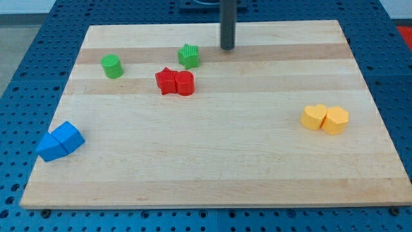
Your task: Place the green star above the red star
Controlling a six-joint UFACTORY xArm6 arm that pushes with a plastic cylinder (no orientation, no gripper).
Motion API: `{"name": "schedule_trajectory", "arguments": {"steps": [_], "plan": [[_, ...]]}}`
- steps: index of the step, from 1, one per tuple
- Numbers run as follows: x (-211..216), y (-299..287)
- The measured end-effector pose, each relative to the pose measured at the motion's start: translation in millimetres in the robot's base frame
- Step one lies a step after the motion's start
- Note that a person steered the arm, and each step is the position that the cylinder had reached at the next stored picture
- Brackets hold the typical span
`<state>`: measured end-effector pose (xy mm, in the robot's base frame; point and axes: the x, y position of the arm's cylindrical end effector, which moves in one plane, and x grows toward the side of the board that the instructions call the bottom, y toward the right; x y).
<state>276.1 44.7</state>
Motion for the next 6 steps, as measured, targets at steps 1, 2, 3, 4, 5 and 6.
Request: {"name": "schedule_trajectory", "arguments": {"steps": [1,2,3,4,5,6], "plan": [[17,5],[21,-9],[22,-45],[28,-93],[34,-103],[42,-96]]}}
